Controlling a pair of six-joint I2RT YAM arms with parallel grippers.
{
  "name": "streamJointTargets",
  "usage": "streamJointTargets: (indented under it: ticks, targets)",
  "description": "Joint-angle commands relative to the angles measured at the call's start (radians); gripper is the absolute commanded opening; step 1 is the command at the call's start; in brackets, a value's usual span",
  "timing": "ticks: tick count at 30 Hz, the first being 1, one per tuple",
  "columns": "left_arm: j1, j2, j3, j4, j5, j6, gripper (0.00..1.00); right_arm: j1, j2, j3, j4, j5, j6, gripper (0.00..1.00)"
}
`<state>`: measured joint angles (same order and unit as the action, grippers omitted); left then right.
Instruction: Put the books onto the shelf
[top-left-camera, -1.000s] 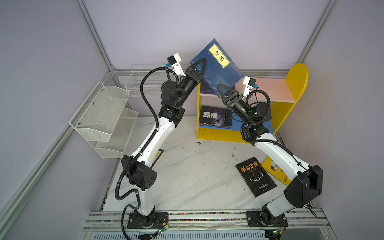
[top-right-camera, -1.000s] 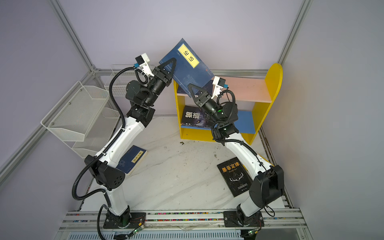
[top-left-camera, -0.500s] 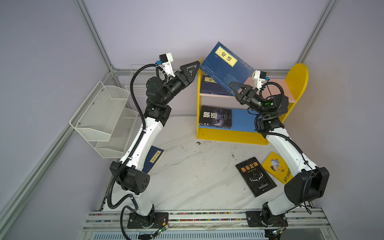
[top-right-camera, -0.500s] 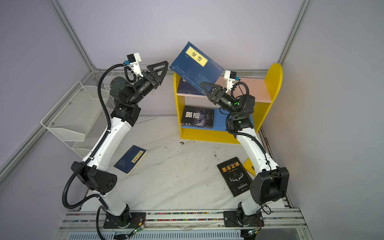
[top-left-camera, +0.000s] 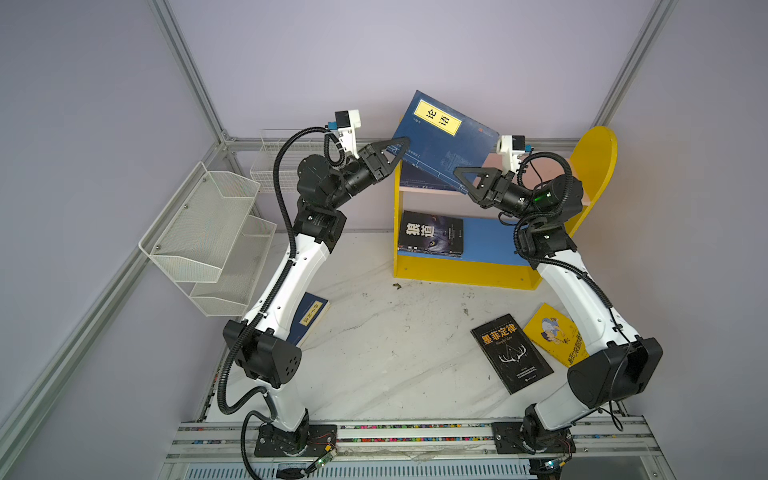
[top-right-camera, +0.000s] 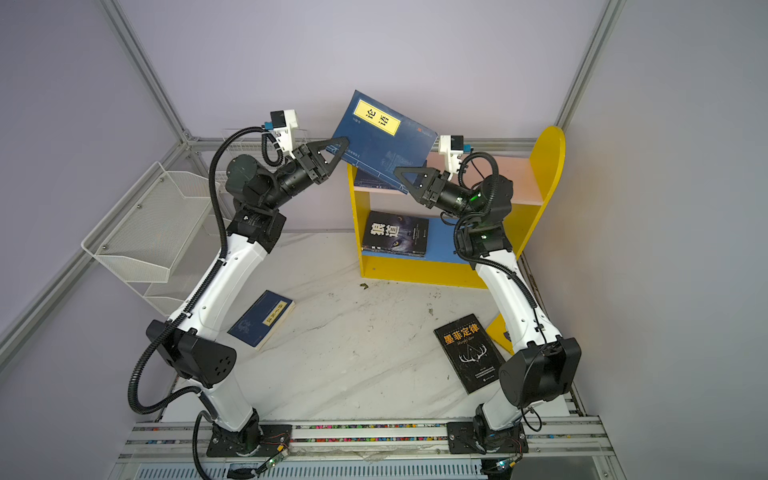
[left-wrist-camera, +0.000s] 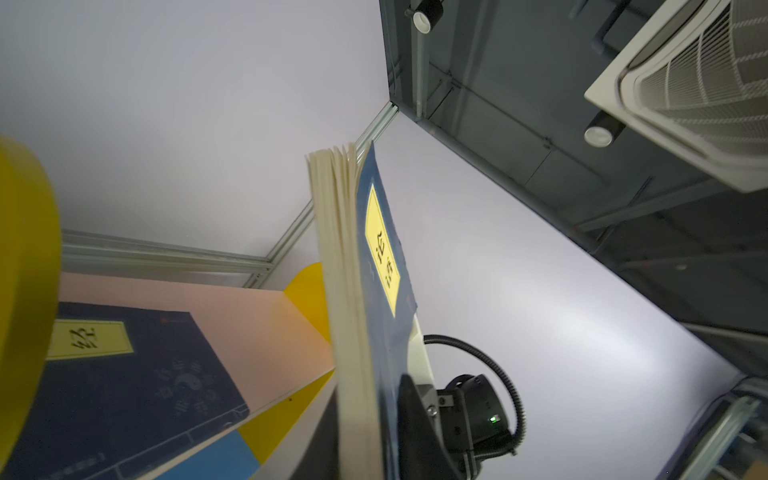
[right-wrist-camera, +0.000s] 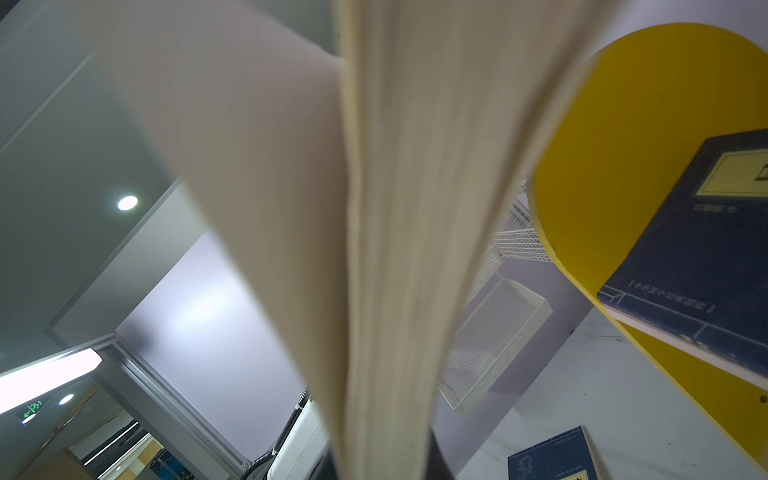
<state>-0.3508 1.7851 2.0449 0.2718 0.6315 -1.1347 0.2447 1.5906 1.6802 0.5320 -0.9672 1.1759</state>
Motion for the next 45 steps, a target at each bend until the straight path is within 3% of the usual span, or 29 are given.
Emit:
streamJointTargets:
  ticks: [1, 5, 9, 12, 19, 26, 32, 35, 37, 39, 41, 45]
  targets:
    - [-0.007, -0.039, -0.048, 0.07, -0.009, -0.012, 0.04, -0.002, 0.013, 0.032, 0.049, 0.041, -0.003, 0.12]
    - [-0.019, -0.032, -0.051, 0.098, -0.084, -0.018, 0.0, -0.001, 0.018, 0.004, 0.097, 0.146, 0.024, 0.22]
    - [-0.023, -0.022, -0.069, 0.219, -0.211, -0.076, 0.0, -0.001, -0.036, -0.08, 0.094, 0.262, 0.01, 0.48]
    - [-0.032, 0.009, -0.026, 0.244, -0.244, -0.092, 0.0, 0.0, -0.079, -0.127, 0.07, 0.325, -0.019, 0.51]
    - [-0.054, 0.072, 0.043, 0.256, -0.254, -0.127, 0.0, -0.001, -0.088, -0.12, 0.08, 0.374, -0.035, 0.45]
    - [-0.066, 0.086, 0.05, 0.272, -0.268, -0.135, 0.0, -0.001, -0.069, -0.09, 0.027, 0.396, -0.041, 0.2]
    - [-0.069, 0.087, 0.049, 0.226, -0.255, -0.118, 0.01, -0.001, -0.072, -0.029, -0.118, 0.419, -0.151, 0.11]
    - [-0.067, 0.083, 0.049, 0.188, -0.248, -0.09, 0.14, -0.008, -0.072, -0.006, -0.125, 0.407, -0.162, 0.09]
    - [-0.063, 0.071, 0.04, 0.15, -0.25, -0.059, 0.36, -0.023, -0.074, 0.006, -0.132, 0.4, -0.159, 0.09]
    - [-0.055, 0.049, 0.011, 0.113, -0.265, -0.019, 0.47, -0.048, -0.078, 0.013, -0.149, 0.391, -0.159, 0.09]
    - [-0.038, 0.019, -0.036, 0.079, -0.289, 0.012, 0.64, -0.082, -0.074, 0.03, -0.175, 0.361, -0.161, 0.09]
    - [0.014, -0.041, -0.143, 0.074, -0.32, 0.01, 0.73, -0.125, -0.05, 0.082, -0.244, 0.312, -0.204, 0.08]
